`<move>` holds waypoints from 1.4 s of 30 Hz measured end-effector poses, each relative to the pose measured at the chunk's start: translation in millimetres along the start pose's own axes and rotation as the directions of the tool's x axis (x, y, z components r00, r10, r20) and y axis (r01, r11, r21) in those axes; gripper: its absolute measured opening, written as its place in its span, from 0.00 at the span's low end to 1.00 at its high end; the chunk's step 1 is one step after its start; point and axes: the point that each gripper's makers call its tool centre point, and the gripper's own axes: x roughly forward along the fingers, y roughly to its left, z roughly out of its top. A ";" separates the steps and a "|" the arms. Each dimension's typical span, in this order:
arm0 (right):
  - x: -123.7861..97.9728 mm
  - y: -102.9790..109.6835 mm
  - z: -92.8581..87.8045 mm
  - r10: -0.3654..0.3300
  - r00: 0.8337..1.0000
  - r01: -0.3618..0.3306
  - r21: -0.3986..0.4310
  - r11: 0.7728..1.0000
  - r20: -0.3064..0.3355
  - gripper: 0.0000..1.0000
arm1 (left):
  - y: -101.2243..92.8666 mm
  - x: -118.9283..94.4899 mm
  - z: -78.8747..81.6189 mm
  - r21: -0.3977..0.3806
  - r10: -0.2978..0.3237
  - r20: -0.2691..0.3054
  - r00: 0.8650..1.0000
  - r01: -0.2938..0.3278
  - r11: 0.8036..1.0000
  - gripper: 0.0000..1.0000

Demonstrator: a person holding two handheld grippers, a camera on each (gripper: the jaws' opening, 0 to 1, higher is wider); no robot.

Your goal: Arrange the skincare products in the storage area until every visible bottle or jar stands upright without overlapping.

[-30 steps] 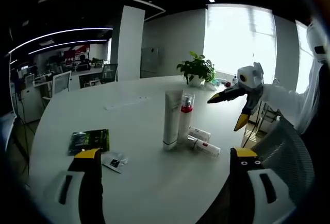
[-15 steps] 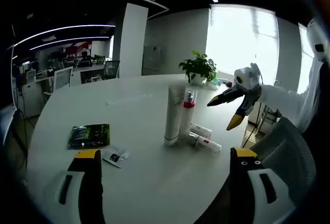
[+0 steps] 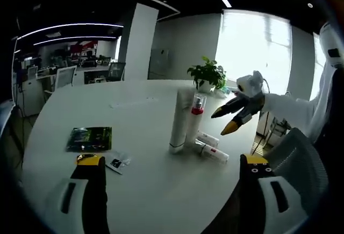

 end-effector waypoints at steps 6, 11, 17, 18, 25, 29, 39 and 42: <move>12.2 -5.1 -5.7 -0.020 0.999 0.023 0.078 0.997 -0.045 0.48 | -0.7 -0.1 -1.7 -0.007 -0.006 -0.005 1.000 0.006 1.000 0.99; 19.2 -10.1 -10.0 -0.043 0.995 0.053 0.112 0.992 -0.087 0.38 | 3.7 -0.7 -4.9 -0.007 0.008 -0.018 1.000 -0.008 1.000 0.99; 29.3 -13.3 -26.7 -0.059 0.982 0.084 0.134 0.987 -0.180 0.33 | 2.3 0.1 -7.5 -0.001 0.002 -0.030 1.000 -0.002 1.000 0.99; 31.7 -12.2 -28.6 -0.060 0.980 0.084 0.123 0.989 -0.189 0.30 | 2.6 0.1 -7.7 0.000 0.002 -0.031 1.000 -0.002 1.000 0.99; 39.9 -13.6 -37.6 -0.071 0.966 0.104 0.121 0.987 -0.247 0.26 | 2.3 -0.3 -8.9 0.003 0.003 -0.035 0.999 -0.003 1.000 0.99; 43.5 -15.2 -38.2 -0.065 0.966 0.105 0.150 0.983 -0.251 0.24 | 2.1 -0.8 -8.6 0.002 0.005 -0.034 0.999 -0.004 1.000 0.99; 53.6 -16.4 -44.8 -0.073 0.957 0.125 0.174 0.977 -0.279 0.21 | -2.5 -1.5 -4.0 -0.037 -0.021 -0.006 1.000 0.020 0.999 0.99; 56.6 -16.8 -47.9 -0.069 0.953 0.129 0.188 0.974 -0.294 0.21 | -3.1 -1.2 -2.2 -0.051 -0.033 0.003 0.999 0.033 0.998 0.99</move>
